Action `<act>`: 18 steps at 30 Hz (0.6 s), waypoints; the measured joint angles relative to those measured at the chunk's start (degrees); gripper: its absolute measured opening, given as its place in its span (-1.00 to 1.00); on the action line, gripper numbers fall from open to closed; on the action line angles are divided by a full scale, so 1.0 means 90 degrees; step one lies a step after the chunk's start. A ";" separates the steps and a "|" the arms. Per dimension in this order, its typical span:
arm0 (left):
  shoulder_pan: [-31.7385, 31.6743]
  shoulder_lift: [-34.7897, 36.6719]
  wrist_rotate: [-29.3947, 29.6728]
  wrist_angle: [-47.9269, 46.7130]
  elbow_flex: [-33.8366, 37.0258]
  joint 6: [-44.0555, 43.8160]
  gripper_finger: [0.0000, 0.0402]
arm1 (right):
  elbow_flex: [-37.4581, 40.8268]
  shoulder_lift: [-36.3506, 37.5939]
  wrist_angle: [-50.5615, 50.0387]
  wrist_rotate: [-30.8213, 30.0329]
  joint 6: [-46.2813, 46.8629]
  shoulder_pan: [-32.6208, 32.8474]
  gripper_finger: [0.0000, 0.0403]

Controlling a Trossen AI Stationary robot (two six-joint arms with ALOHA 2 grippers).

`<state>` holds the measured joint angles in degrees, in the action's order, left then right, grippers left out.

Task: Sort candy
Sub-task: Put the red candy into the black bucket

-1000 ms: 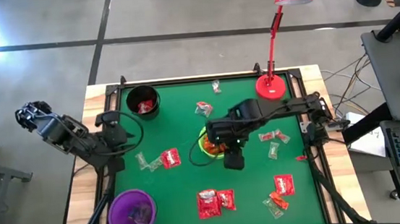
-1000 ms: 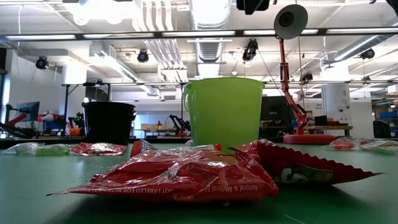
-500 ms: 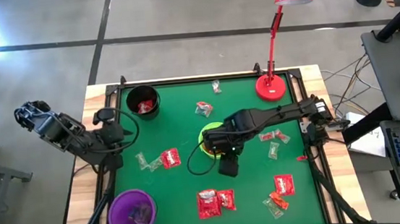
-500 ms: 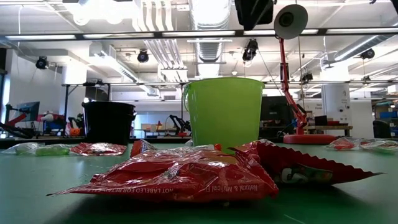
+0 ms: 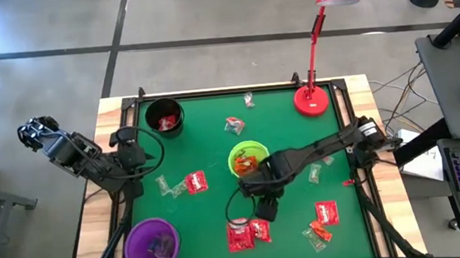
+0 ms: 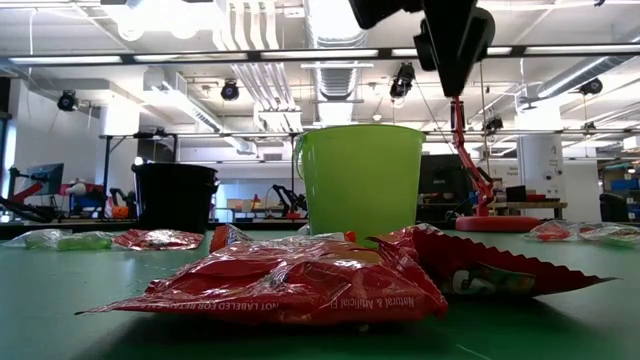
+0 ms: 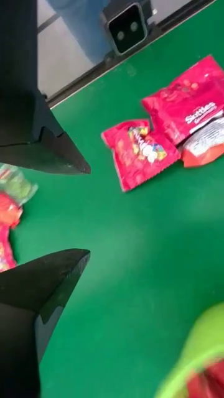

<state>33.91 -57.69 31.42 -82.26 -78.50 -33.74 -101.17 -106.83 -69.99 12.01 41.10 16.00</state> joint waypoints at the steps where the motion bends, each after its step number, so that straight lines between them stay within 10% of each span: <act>1: 0.0001 0.0004 0.0000 0.0001 0.0000 0.0000 -0.45 | 0.0105 0.0000 0.0175 -0.0002 0.0147 0.0053 0.00; 18: 0.0001 0.0050 0.0056 0.0005 0.0000 -0.0262 -0.45 | 0.1158 0.0000 0.2180 -0.0581 0.2129 0.0714 0.01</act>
<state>33.92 -57.23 31.92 -82.21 -78.50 -36.10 -90.74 -106.83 -50.37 6.78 60.26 22.44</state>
